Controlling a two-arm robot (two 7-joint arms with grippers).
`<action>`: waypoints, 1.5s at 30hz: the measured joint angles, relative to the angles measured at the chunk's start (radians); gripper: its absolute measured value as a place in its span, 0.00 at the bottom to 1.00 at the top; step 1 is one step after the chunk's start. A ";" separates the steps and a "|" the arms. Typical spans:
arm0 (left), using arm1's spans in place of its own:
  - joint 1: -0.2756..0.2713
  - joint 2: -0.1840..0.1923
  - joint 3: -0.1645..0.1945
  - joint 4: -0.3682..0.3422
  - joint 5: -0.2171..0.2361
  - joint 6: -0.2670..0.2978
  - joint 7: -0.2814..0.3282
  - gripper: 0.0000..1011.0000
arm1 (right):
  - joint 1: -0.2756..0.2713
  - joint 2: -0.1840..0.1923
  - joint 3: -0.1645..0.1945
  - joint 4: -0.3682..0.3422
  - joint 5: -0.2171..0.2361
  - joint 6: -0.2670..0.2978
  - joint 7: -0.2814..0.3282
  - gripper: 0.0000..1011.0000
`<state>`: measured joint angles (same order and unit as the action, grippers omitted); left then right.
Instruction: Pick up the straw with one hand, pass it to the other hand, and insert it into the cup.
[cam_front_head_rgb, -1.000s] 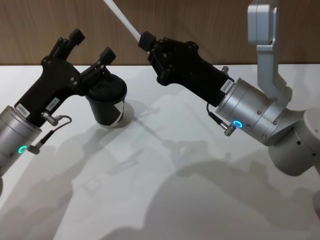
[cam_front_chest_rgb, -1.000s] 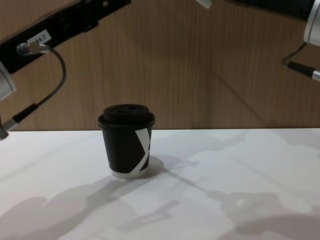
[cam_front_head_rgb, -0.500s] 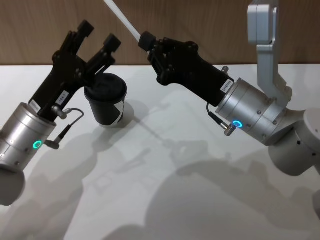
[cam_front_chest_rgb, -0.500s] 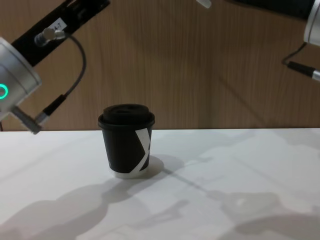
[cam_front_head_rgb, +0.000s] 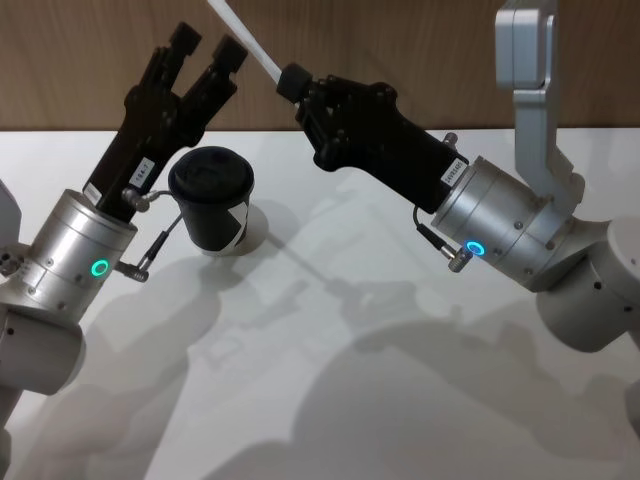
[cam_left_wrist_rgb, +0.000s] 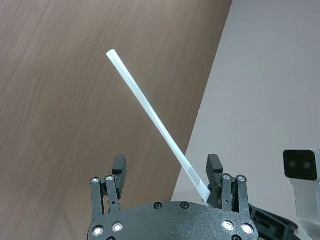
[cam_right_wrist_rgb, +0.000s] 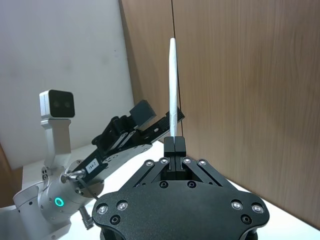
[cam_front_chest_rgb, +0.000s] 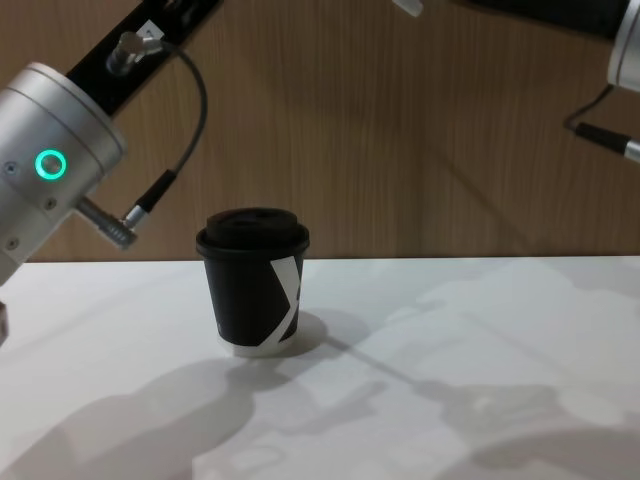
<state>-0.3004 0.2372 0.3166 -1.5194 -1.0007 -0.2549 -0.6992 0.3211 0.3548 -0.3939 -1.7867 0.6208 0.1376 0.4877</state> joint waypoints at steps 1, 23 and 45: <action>-0.002 -0.002 0.001 0.003 -0.004 0.002 -0.001 0.99 | 0.000 0.000 0.000 0.000 0.000 0.000 0.000 0.00; -0.073 -0.032 0.032 0.082 -0.099 0.048 -0.069 0.99 | 0.000 0.000 0.000 0.000 0.000 0.000 0.000 0.00; -0.130 -0.047 0.055 0.143 -0.146 0.045 -0.136 0.98 | 0.000 0.000 0.000 0.000 0.000 0.000 0.000 0.00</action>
<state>-0.4307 0.1900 0.3716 -1.3764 -1.1465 -0.2101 -0.8352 0.3211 0.3548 -0.3938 -1.7867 0.6208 0.1376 0.4877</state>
